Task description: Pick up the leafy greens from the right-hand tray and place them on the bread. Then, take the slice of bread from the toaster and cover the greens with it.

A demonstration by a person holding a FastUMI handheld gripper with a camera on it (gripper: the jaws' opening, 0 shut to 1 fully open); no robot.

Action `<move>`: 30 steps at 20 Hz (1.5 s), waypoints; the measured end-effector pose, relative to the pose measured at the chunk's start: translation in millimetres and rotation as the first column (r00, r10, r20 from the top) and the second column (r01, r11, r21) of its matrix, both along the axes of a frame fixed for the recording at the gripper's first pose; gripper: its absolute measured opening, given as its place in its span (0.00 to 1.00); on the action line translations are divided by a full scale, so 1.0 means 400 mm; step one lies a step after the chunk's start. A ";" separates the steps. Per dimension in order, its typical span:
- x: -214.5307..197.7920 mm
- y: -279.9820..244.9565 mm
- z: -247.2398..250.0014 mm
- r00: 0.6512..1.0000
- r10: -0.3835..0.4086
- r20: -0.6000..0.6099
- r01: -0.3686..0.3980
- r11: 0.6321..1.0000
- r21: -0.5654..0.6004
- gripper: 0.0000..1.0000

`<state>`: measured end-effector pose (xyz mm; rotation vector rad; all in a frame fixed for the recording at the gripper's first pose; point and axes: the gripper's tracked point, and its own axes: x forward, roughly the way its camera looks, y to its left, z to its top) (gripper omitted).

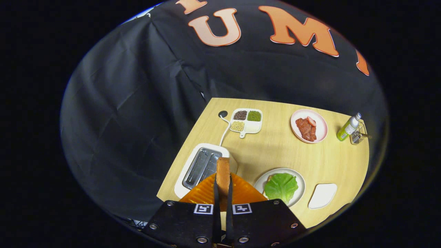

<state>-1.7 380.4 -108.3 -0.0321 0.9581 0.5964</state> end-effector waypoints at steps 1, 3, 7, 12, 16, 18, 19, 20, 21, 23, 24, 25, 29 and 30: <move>0.004 -0.021 -0.004 1.000 -0.006 -0.004 0.006 1.000 0.002 0.06; 0.014 -0.062 -0.020 1.000 -0.024 -0.009 0.024 1.000 0.003 0.06; 0.026 -0.131 -0.077 0.999 -0.021 -0.030 0.021 1.000 -0.003 0.06; 0.044 -0.184 -0.162 0.994 -0.017 -0.105 0.018 1.000 0.008 0.06; 0.061 -0.212 -0.236 0.989 -0.001 -0.148 0.005 1.000 0.028 0.06; 0.069 -0.222 -0.275 0.986 0.008 -0.167 -0.002 0.999 0.035 0.06; 0.067 -0.221 -0.295 0.982 0.013 -0.187 -0.004 0.999 0.048 0.06; 0.069 -0.220 -0.315 0.978 0.020 -0.206 -0.006 0.998 0.066 0.06; 0.073 -0.223 -0.334 0.974 0.024 -0.223 -0.005 0.996 0.084 0.06; 0.087 -0.231 -0.366 0.969 0.013 -0.246 0.016 0.993 0.116 0.06; 0.095 -0.239 -0.383 0.966 0.006 -0.259 0.027 0.992 0.124 0.06; 0.097 -0.250 -0.404 0.962 -0.004 -0.273 0.039 0.991 0.125 0.06; 0.111 -0.289 -0.458 0.953 -0.019 -0.303 0.064 0.988 0.141 0.06; 0.120 -0.298 -0.466 0.952 -0.022 -0.304 0.070 0.986 0.149 0.06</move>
